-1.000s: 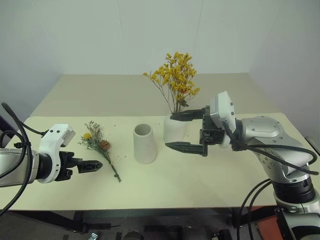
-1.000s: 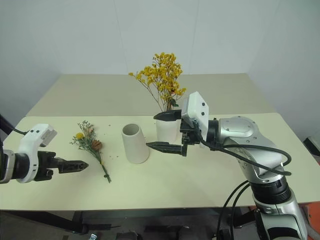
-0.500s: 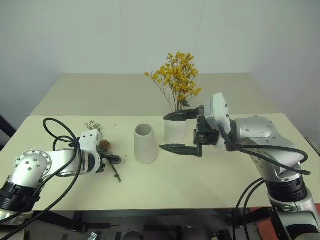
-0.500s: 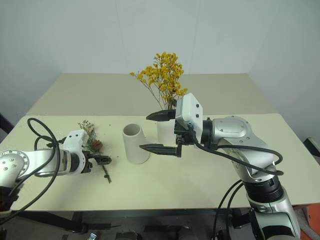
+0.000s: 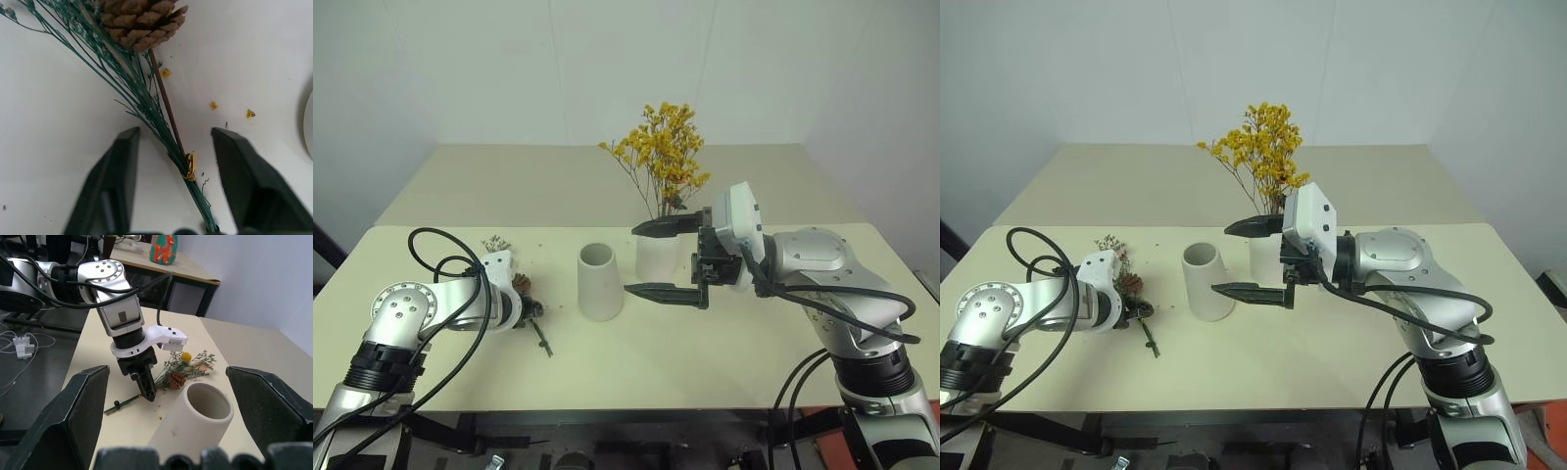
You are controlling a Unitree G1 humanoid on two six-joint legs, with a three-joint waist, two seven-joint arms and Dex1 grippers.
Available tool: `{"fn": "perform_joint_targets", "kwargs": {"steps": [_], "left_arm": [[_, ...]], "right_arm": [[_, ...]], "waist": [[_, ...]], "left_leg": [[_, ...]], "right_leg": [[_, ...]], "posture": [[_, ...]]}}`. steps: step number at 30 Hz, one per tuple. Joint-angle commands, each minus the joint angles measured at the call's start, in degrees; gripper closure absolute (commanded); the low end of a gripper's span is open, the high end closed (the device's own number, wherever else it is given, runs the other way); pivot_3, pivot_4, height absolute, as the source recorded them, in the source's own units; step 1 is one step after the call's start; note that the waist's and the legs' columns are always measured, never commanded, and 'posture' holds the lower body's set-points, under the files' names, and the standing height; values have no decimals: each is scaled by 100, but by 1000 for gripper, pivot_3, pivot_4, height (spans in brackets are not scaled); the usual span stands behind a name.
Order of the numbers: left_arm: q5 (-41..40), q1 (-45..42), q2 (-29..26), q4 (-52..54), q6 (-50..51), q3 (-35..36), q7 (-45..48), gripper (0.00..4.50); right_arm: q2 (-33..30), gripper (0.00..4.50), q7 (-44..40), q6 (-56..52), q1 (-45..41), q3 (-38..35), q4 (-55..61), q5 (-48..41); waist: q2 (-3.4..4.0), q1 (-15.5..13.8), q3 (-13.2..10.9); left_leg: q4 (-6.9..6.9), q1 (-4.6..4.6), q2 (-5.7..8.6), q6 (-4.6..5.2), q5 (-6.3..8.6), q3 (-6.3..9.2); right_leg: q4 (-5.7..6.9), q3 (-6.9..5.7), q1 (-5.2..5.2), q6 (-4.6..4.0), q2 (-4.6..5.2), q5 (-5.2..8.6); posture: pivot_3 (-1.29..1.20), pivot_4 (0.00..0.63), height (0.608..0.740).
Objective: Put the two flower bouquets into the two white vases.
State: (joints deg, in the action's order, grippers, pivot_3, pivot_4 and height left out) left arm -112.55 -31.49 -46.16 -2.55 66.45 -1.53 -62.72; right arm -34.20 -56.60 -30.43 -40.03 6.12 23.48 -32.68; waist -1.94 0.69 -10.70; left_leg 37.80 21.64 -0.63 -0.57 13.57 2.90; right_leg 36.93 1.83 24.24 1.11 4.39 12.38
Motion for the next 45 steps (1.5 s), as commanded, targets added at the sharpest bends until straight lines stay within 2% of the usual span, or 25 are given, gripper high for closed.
{"fn": "perform_joint_targets", "kwargs": {"steps": [1,4,7,10,12,14,20,25,28,34,40,45], "left_arm": [[-45,54,56,-29,98,170,9,3623],[-45,161,235,-61,117,422,121,4466],[-45,189,194,-2,109,576,166,4466],[3,85,-162,175,8,665,306,4466],[419,-34,-413,392,-120,806,626,4466],[899,-176,-550,522,-318,1027,1111,4466],[2421,-705,-838,1180,-787,1439,3466,4466],[3746,-953,-515,1957,-1862,1494,5428,4466],[4399,-1020,-346,2130,-2284,1401,6289,4466],[4753,-1351,142,2035,-2586,1286,7807,4466],[5064,-1195,520,2064,-2701,1168,8816,4466],[5327,-942,910,2031,-2692,1177,8889,4466]], "right_arm": [[-28,0,47,73,-30,-158,223,-54],[-11,0,78,75,-52,-145,200,-34],[3,0,144,66,-89,-121,165,18],[24,0,228,39,-120,-130,125,35],[17,0,261,41,-119,-125,114,43],[22,0,287,42,-115,-116,109,47],[56,0,316,44,-123,-90,69,52],[59,0,409,-71,-135,-62,3,98],[42,0,470,-140,-157,-35,-30,142],[-244,0,659,-764,-287,160,13,392],[-382,0,830,-1481,-437,125,98,291],[-442,0,911,-1782,-490,101,175,287]], "waist": [[0,0,0],[0,0,0],[0,1,0],[0,14,0],[0,23,0],[0,12,0],[0,0,0],[0,5,0],[0,6,0],[0,15,-1],[0,28,-1],[0,24,-1]], "left_leg": [[0,0,0,0,0,0],[0,0,0,-1,0,0],[0,1,0,-4,0,1],[0,2,-1,-5,0,1],[-1,3,-2,-8,1,1],[-2,5,-3,-27,0,1],[-2,19,-3,-47,2,2],[-2,31,-5,-60,10,1],[-2,40,-6,-61,10,0],[-1,43,-7,-60,10,0],[-1,48,-8,-57,11,0],[0,48,-9,-57,12,1]], "right_leg": [[0,0,0,0,0,0],[-2,0,0,0,0,0],[-2,-1,0,0,0,0],[-2,-1,2,0,-1,0],[-2,-1,4,0,-2,0],[-3,-1,6,0,-4,0],[-23,-10,4,3,-3,1],[-39,-10,7,7,-3,2],[-48,-11,11,10,-4,1],[-61,-11,7,21,-5,-6],[-71,-10,7,25,-5,-9],[-71,-10,7,27,-6,-10]], "posture": [[0,150,740],[0,150,740],[0,150,740],[0,150,740],[0,150,740],[0,150,740],[0,150,740],[0,150,740],[0,150,740],[0,150,740],[0,150,740],[0,150,740]]}}
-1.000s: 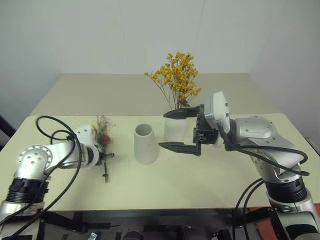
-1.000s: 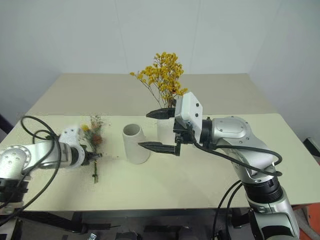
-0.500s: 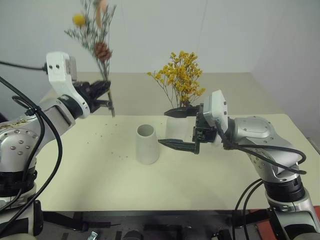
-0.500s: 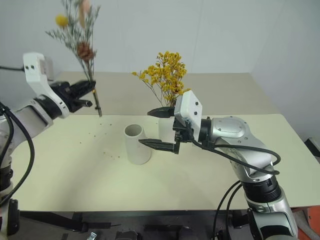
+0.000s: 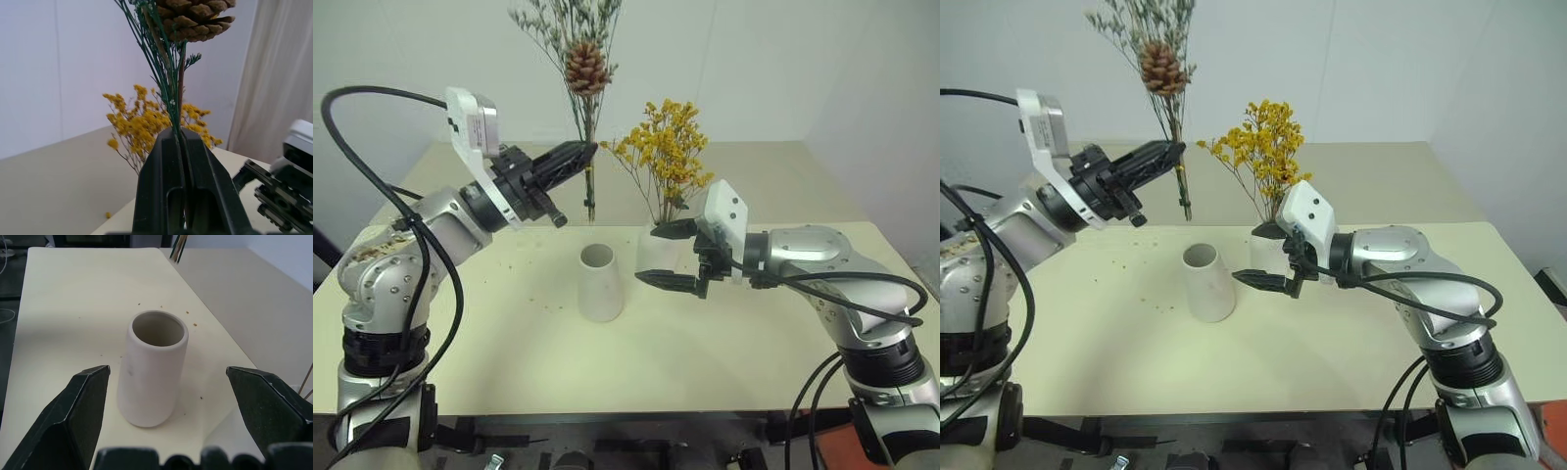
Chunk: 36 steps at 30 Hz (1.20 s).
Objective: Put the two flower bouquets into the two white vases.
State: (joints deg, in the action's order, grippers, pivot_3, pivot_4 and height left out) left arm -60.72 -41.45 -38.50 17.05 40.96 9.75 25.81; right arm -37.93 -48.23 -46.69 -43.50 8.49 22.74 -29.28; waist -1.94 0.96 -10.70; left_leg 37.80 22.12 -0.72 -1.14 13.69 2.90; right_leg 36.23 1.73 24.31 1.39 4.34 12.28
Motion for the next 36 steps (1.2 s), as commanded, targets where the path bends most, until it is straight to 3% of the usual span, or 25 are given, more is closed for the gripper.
{"fn": "perform_joint_targets", "kwargs": {"steps": [1,15,24,27,36], "left_arm": [[246,135,200,83,-200,36,98,4466],[1147,1241,720,738,-577,-72,279,4466],[1813,1450,840,889,-593,-264,87,4466],[1870,1538,847,897,-544,-232,86,3791],[1571,1995,738,1338,-360,116,10,1079]], "right_arm": [[-71,0,103,-203,-156,-137,262,-51],[-42,0,269,-289,-150,-177,343,-7],[44,0,289,-192,-155,-137,293,5],[66,0,297,-178,-136,-130,309,9],[60,0,296,-116,-81,-118,331,43]], "waist": [[0,-1,0],[0,5,0],[0,-5,0],[0,-2,0],[0,-3,0]], "left_leg": [[0,0,0,0,0,0],[1,1,-1,1,1,-1],[2,1,-1,2,1,0],[2,-1,-1,2,1,0],[2,-1,-1,2,1,0]], "right_leg": [[-1,0,0,0,0,0],[-4,1,0,2,1,-2],[-5,0,-2,3,0,-3],[-3,1,-2,3,-1,-3],[-4,1,-3,3,0,-3]], "posture": [[0,150,740],[0,150,740],[0,150,740],[0,150,740],[0,150,740]]}}
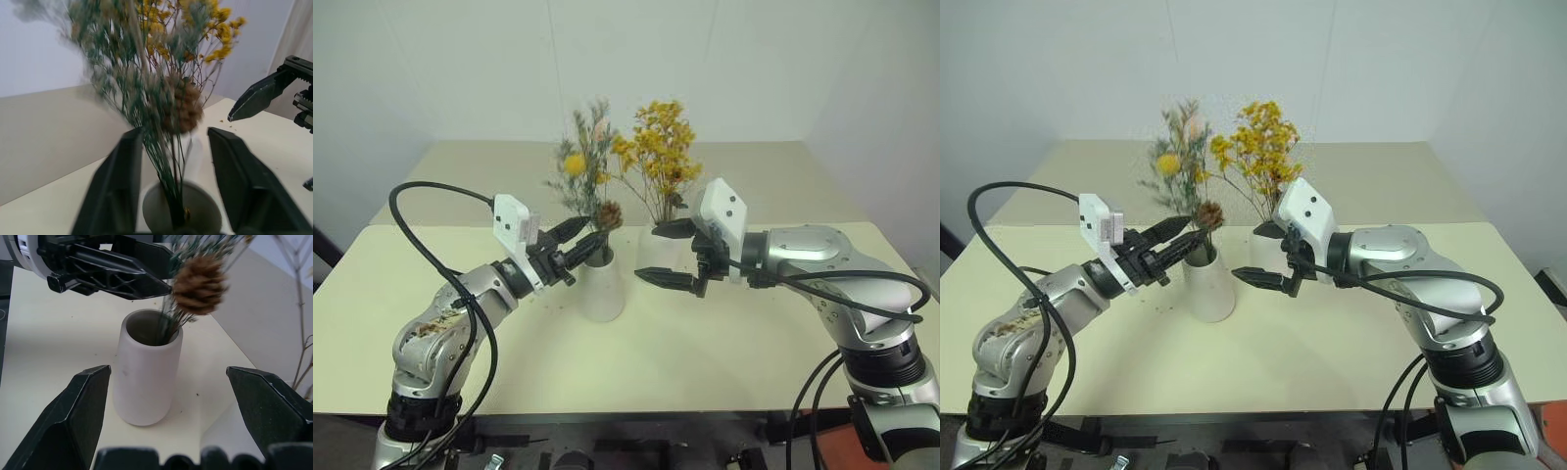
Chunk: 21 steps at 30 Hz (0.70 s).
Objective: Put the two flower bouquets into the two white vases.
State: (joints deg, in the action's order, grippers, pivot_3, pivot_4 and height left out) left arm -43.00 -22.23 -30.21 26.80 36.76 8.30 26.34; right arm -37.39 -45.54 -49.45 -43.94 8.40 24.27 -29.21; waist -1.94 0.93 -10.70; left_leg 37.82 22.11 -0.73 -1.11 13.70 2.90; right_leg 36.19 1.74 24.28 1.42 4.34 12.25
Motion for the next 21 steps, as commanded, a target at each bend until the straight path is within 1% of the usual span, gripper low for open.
{"fn": "perform_joint_targets", "kwargs": {"steps": [1,3,4,9,12,14,17,21], "left_arm": [[-338,215,-159,498,139,427,-53,739],[-662,514,-324,767,346,770,-89,185],[-774,603,-385,846,408,862,-107,28],[-1423,1417,-953,1332,545,1681,179,28],[-1867,1762,-1218,1412,516,2191,396,28],[-2067,1919,-1343,1399,504,2395,485,28],[-2001,2444,-1709,1357,456,2748,1208,28],[-1857,2942,-2036,1306,309,2956,1959,28]], "right_arm": [[5,0,29,163,-31,-107,185,39],[0,0,24,166,-14,-108,205,50],[-1,0,21,167,-6,-112,214,55],[-13,0,-34,203,24,-129,187,84],[-33,0,-89,253,28,-126,137,108],[-43,0,-114,278,31,-129,115,117],[-95,0,-158,323,52,-148,71,133],[-226,0,-212,329,166,-232,114,134]], "waist": [[0,3,0],[0,37,0],[0,44,0],[1,34,0],[1,24,-1],[1,10,-1],[2,11,-1],[4,12,-2]], "left_leg": [[0,0,0,0,0,0],[0,0,-2,0,0,-1],[0,0,-2,1,1,-1],[0,-4,-3,1,1,-2],[0,-4,-5,1,1,-2],[0,-5,-4,1,1,-2],[-1,-5,-5,1,1,-3],[-2,-5,-7,2,1,-6]], "right_leg": [[1,0,0,0,0,0],[0,1,1,0,-1,0],[0,1,3,0,-1,0],[1,2,0,0,-1,0],[1,1,0,0,-3,1],[0,1,-1,0,-2,1],[-2,1,-1,0,-2,2],[-1,1,1,-3,-4,4]], "posture": [[0,150,740],[0,150,740],[0,150,740],[0,150,740],[0,150,740],[0,150,740],[0,150,740],[0,150,740]]}}
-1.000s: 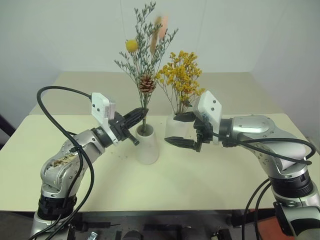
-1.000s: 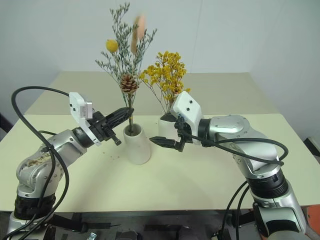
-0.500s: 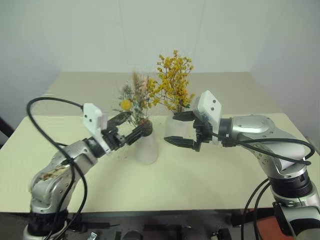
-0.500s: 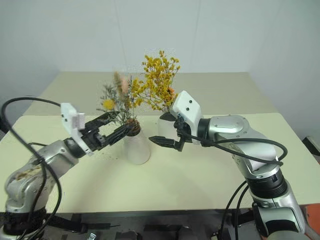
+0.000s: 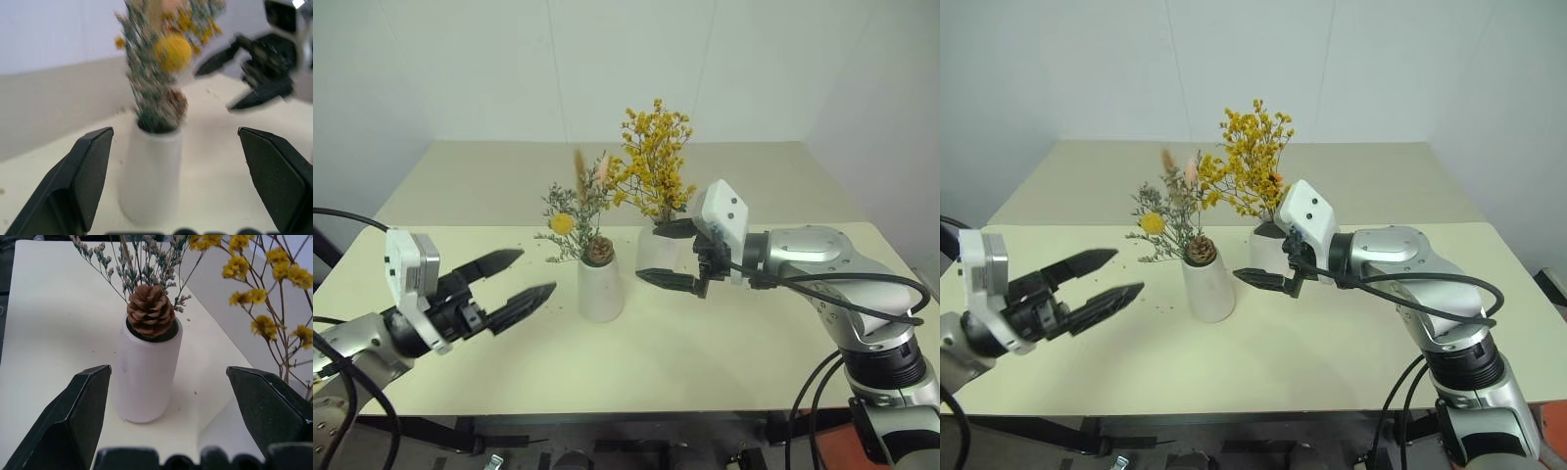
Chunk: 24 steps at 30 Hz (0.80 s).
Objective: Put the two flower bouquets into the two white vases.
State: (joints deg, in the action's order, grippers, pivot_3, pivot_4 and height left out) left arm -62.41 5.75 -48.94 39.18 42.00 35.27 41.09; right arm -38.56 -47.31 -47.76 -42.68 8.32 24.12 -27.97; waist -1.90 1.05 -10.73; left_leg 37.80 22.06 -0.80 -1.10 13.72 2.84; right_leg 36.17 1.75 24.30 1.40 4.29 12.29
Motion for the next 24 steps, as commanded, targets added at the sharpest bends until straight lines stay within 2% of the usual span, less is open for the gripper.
{"fn": "perform_joint_targets", "kwargs": {"steps": [1,7,11,16,24], "left_arm": [[166,226,-285,-5,-248,265,734,28],[855,307,-825,-451,-667,-52,1924,28],[1077,44,-1049,-828,-844,-272,2427,28],[1098,-343,-1219,-1079,-788,-509,2723,28],[1453,-719,-1281,-1420,-926,-970,2936,28]], "right_arm": [[-169,0,-36,136,107,-268,181,-7],[-498,0,119,-93,617,-633,571,-138],[-714,0,251,-249,991,-930,819,-147],[-1059,0,335,-305,1758,-1446,1147,-157],[-1205,0,498,-252,2480,-1893,1334,-109]], "waist": [[0,-7,0],[1,-20,-1],[1,-21,-1],[1,-25,-1],[2,7,-1]], "left_leg": [[0,-1,0,0,0,0],[0,2,-1,0,0,-2],[-3,4,-2,1,1,-3],[-3,4,-3,2,1,-4],[-3,2,-5,3,2,-6]], "right_leg": [[0,0,-1,1,0,1],[-4,-2,0,8,-1,8],[-5,-2,2,7,0,8],[-8,-1,0,16,0,14],[-6,1,0,18,-3,15]], "posture": [[0,150,740],[0,150,740],[0,150,740],[0,150,740],[0,150,740]]}}
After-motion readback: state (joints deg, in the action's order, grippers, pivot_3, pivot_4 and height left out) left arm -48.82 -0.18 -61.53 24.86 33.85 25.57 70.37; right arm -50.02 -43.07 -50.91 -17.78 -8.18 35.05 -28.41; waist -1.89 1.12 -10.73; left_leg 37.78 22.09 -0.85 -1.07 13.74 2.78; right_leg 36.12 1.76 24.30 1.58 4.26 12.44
